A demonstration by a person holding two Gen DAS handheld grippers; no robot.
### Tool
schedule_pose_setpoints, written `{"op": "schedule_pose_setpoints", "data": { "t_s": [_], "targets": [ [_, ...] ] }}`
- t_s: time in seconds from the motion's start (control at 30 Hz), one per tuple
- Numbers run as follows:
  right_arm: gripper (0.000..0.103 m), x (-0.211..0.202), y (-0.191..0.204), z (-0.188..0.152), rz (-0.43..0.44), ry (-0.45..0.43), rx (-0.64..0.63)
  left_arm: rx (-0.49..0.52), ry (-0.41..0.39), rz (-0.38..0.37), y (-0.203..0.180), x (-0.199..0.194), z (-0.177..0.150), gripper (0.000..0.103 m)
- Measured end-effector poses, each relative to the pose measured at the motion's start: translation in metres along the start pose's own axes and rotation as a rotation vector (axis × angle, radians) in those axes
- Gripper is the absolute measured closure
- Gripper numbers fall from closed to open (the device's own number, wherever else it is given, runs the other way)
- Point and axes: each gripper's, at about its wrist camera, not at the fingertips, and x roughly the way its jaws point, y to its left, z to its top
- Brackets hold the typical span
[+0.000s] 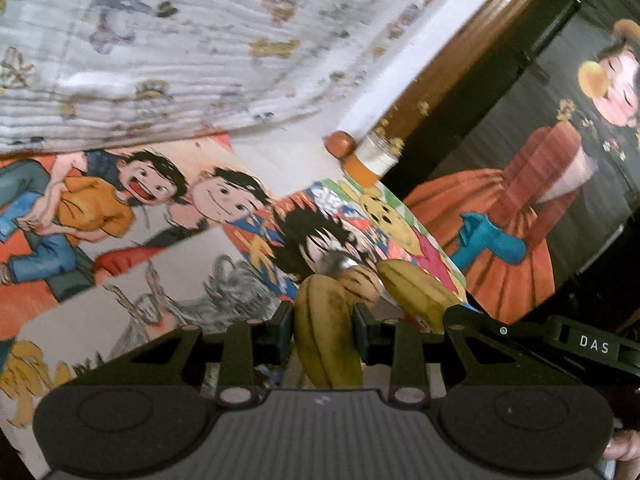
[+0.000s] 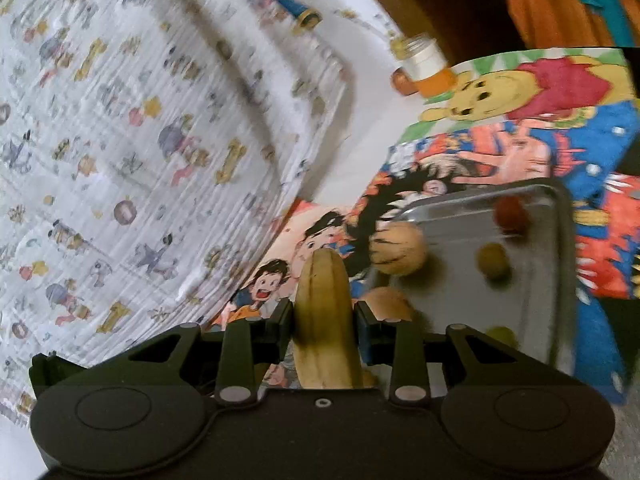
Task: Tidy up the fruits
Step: 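Carry both bananas over the metal tray with both tools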
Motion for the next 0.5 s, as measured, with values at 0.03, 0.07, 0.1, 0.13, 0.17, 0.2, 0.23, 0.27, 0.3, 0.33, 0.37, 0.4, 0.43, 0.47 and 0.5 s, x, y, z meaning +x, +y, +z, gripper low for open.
{"op": "schedule_pose_setpoints", "data": {
  "t_s": [0.03,0.07,0.1,0.13,0.17,0.2,0.23,0.27,0.3,0.33,0.37,0.4,0.43,0.47,0.5],
  "targets": [
    [0.068,-0.005,-0.003,-0.003,-0.007,-0.010,0.007,0.009,0.005,-0.007,-0.003,0.001,-0.003,0.068],
    [0.068,-0.010,-0.007,-0.006,-0.016,-0.023,0.016,0.019,0.011,-0.015,-0.006,0.001,-0.005,0.068],
    [0.068,-0.016,-0.011,-0.010,-0.025,-0.034,0.023,0.026,0.015,-0.022,-0.009,0.002,-0.007,0.068],
    [0.068,-0.020,-0.014,-0.013,-0.033,-0.044,0.029,0.034,0.021,-0.031,-0.012,0.003,-0.010,0.068],
    [0.068,-0.025,-0.017,-0.016,-0.039,-0.054,0.035,0.041,0.027,-0.038,-0.014,0.005,-0.012,0.068],
    [0.068,-0.030,-0.021,-0.021,-0.048,-0.068,0.044,0.049,0.034,-0.047,-0.017,0.006,-0.015,0.068],
    [0.068,-0.034,-0.023,-0.025,-0.056,-0.079,0.051,0.054,0.041,-0.055,-0.019,0.007,-0.017,0.068],
    [0.068,-0.038,-0.026,-0.029,-0.064,-0.091,0.058,0.059,0.047,-0.062,-0.022,0.009,-0.020,0.068],
    [0.068,-0.042,-0.028,-0.033,-0.074,-0.105,0.065,0.068,0.053,-0.071,-0.024,0.010,-0.022,0.068],
    [0.068,-0.047,-0.030,-0.039,-0.084,-0.120,0.074,0.078,0.061,-0.079,-0.027,0.011,-0.025,0.068],
    [0.068,-0.049,-0.031,-0.043,-0.093,-0.134,0.082,0.089,0.067,-0.087,-0.030,0.012,-0.028,0.068],
    [0.068,-0.053,-0.033,-0.049,-0.105,-0.152,0.095,0.101,0.072,-0.096,-0.032,0.012,-0.031,0.068],
    [0.068,-0.056,-0.035,-0.055,-0.115,-0.167,0.107,0.115,0.076,-0.105,-0.034,0.012,-0.034,0.068],
    [0.068,-0.058,-0.037,-0.061,-0.125,-0.185,0.119,0.129,0.080,-0.111,-0.036,0.012,-0.036,0.068],
    [0.068,-0.060,-0.038,-0.066,-0.136,-0.202,0.126,0.145,0.085,-0.118,-0.038,0.013,-0.039,0.068]
  ]
}}
